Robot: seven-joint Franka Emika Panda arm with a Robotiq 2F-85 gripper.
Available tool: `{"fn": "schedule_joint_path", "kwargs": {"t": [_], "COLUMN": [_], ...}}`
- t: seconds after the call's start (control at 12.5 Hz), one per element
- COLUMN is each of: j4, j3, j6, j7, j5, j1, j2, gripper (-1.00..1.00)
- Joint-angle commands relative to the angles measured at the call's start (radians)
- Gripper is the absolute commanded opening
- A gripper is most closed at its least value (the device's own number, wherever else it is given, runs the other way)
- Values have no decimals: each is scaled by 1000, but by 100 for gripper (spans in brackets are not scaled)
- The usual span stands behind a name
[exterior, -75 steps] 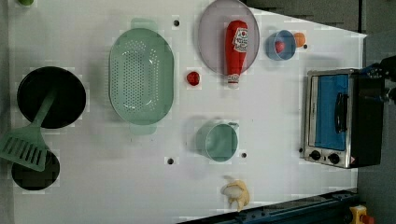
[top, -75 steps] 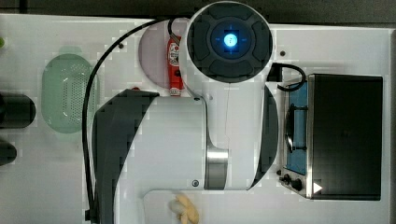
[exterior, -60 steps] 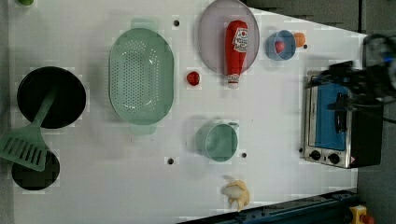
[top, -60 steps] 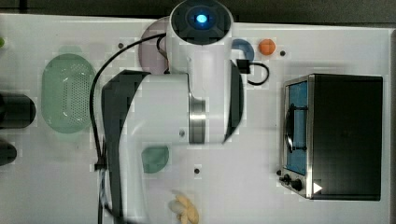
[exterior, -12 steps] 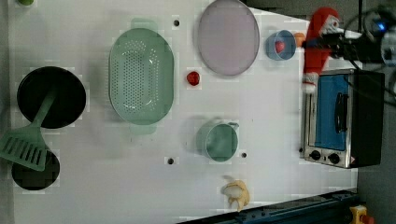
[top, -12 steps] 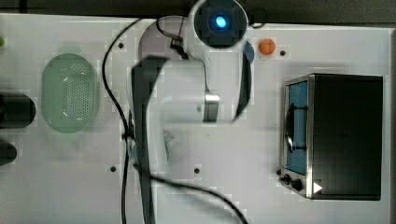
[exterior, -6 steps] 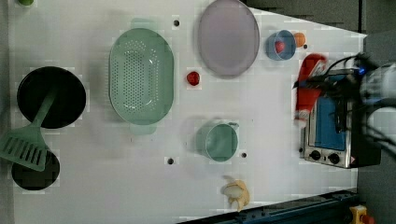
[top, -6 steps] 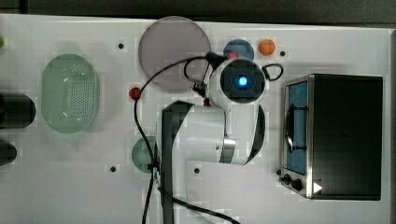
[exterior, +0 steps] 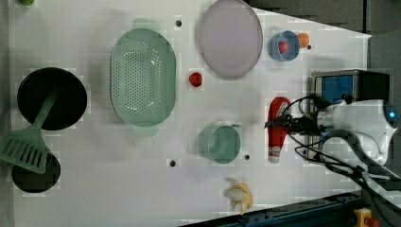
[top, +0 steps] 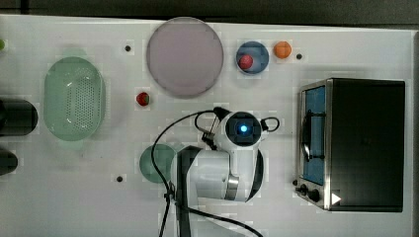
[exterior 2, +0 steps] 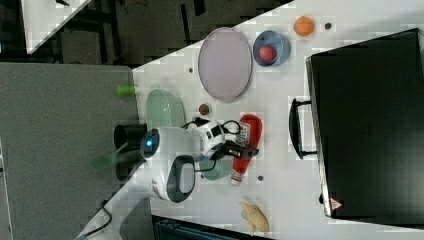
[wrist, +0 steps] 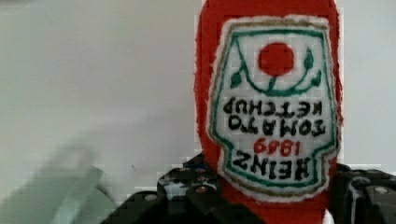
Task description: Pick ketchup from plate and place it on table.
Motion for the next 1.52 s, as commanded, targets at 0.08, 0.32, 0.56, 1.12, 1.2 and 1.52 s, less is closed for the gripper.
{"fn": "schedule_joint_path", "kwargs": {"t": [0.08, 0.32, 0.56, 1.12, 1.2, 1.52], "j4": [45, 41, 47, 273, 332, 589], "j3": [3, -2, 6, 39, 43, 46], "j6": [37, 125, 104, -193, -288, -660], "j7": [9, 9, 9, 432, 505, 554], "j5": [-5, -5, -4, -2, -2, -3], "j1": [4, 3, 4, 5, 5, 4], "j2": [36, 79, 42, -191, -214, -236], "gripper": [21, 46, 100, 100, 100, 100]}}
